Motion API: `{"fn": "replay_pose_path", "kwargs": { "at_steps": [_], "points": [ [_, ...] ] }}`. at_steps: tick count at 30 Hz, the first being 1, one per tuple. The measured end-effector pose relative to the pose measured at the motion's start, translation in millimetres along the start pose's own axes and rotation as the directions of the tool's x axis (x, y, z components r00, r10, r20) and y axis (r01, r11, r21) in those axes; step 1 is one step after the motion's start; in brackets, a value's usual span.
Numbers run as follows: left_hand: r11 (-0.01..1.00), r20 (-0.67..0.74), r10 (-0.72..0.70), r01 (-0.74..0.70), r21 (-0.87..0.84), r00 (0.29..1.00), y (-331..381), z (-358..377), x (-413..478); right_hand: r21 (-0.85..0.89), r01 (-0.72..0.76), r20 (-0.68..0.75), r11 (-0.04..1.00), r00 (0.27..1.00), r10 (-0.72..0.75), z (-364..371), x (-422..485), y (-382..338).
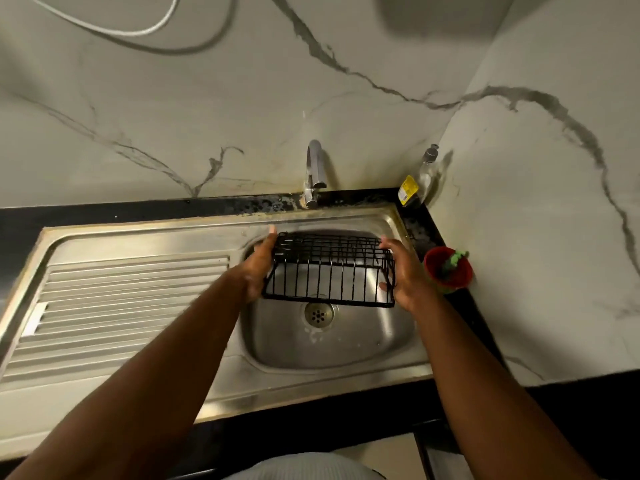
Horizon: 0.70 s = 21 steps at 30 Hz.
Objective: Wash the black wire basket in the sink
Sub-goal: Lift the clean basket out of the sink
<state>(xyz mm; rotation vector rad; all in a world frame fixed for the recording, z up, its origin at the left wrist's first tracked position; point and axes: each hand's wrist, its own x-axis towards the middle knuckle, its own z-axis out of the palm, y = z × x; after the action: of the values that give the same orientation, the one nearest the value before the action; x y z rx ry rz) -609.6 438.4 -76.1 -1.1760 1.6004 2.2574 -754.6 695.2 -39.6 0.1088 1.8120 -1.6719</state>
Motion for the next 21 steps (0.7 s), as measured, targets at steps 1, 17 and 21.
{"fn": "replay_pose_path", "kwargs": {
  "at_steps": [1, 17, 21],
  "points": [
    [1.0, 0.002, -0.022, 0.022, -0.002, 1.0, -2, 1, 0, -0.018, 0.081, -0.065, 0.997, 0.995, -0.082, 4, -5, 0],
    [0.702, -0.022, 0.709, -0.703, 0.115, 0.704, 31, 8, -49, -0.271, 0.605, -0.098, 0.749, 0.756, -0.647, 24, -41, -30],
    [0.77, -0.084, 0.593, -0.534, 0.348, 0.801, 10, 5, -30, -0.247, 0.39, -0.139, 0.887, 0.892, -0.431, 24, -33, -8]
  ]
}}
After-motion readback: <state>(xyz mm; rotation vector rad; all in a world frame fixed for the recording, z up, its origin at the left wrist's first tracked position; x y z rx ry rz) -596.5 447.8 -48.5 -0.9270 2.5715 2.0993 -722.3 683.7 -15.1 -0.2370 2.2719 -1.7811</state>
